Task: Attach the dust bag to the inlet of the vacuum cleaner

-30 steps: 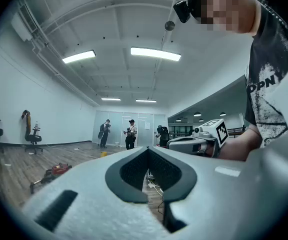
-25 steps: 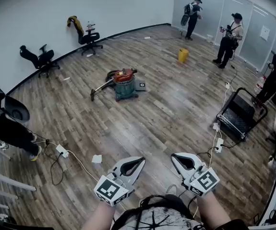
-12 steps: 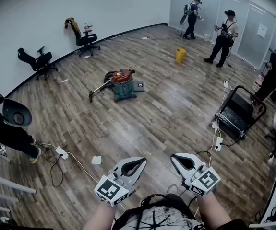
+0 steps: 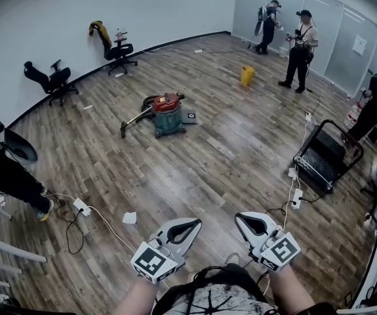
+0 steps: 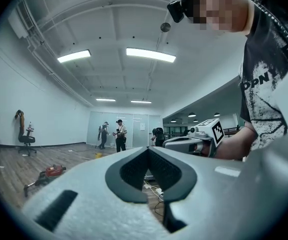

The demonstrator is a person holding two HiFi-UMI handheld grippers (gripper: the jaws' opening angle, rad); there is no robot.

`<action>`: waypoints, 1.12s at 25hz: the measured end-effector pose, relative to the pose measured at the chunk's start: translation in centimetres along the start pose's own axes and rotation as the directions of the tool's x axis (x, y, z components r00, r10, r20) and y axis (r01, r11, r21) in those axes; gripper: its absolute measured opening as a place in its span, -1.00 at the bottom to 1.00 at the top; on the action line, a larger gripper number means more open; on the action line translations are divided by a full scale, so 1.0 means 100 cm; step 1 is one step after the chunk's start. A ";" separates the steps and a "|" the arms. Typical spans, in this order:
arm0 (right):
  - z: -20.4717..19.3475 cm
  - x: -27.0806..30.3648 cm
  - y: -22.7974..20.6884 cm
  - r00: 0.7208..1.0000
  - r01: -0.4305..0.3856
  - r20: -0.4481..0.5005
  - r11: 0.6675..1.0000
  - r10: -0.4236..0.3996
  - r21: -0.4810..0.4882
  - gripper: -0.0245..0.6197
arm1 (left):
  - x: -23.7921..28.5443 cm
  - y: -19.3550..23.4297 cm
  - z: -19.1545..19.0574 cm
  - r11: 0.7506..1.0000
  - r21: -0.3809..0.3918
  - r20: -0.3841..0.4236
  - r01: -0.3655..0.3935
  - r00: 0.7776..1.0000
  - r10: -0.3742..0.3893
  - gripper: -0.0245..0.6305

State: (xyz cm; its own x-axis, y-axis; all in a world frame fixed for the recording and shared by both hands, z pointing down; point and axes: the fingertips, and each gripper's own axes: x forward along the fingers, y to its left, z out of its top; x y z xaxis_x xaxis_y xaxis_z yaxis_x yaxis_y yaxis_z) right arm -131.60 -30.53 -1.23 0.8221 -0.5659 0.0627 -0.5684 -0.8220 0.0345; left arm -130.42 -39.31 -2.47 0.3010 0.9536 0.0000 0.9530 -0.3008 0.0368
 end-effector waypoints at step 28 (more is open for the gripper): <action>-0.041 0.041 -0.127 0.998 0.033 -0.047 0.998 -0.030 0.052 -0.91 | 0.119 0.072 -0.045 0.992 -0.127 -0.078 0.026 0.996 -0.036 -0.93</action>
State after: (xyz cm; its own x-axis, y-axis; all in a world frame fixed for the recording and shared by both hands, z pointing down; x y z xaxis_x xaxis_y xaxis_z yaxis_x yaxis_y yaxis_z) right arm -121.18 -22.17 2.68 0.8366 -0.5369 0.1088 -0.5386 -0.8424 -0.0157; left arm -120.10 -30.11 2.26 0.2631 0.9617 0.0763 0.9483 -0.2724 0.1630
